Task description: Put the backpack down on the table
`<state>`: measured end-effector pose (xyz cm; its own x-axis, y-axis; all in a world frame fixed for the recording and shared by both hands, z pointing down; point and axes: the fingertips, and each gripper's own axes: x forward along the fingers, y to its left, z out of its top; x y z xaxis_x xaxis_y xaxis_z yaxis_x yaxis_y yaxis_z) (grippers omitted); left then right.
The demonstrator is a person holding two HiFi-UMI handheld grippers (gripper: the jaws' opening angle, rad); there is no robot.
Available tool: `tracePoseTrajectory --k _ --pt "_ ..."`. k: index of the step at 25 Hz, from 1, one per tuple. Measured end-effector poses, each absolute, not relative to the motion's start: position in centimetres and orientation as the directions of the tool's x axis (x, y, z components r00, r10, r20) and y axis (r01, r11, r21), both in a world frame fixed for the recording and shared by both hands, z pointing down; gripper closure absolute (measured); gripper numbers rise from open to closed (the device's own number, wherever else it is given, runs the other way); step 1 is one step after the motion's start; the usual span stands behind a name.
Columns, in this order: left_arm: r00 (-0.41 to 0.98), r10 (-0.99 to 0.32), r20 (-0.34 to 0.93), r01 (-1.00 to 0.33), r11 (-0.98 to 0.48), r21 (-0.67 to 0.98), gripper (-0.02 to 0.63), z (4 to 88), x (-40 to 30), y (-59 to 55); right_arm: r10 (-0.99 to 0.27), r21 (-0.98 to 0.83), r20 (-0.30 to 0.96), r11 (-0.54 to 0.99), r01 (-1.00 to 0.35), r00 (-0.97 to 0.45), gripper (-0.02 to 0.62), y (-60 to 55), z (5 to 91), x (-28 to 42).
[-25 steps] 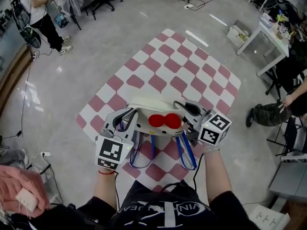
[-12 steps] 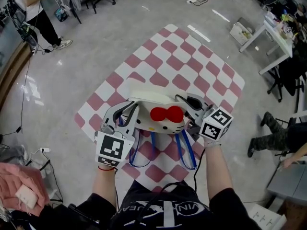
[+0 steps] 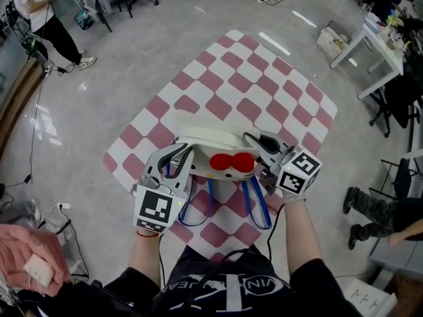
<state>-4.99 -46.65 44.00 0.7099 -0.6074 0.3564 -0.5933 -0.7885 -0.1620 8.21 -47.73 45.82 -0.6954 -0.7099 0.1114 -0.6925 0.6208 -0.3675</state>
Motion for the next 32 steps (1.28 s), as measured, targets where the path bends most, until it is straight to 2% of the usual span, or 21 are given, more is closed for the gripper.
tracePoseTrajectory --k 32 --pt "0.719 -0.567 0.401 -0.542 -0.819 -0.187 0.561 45.8 -6.3 -42.3 -0.693 -0.31 0.155 0.642 -0.701 -0.704 0.572 -43.8 46.5 6.8"
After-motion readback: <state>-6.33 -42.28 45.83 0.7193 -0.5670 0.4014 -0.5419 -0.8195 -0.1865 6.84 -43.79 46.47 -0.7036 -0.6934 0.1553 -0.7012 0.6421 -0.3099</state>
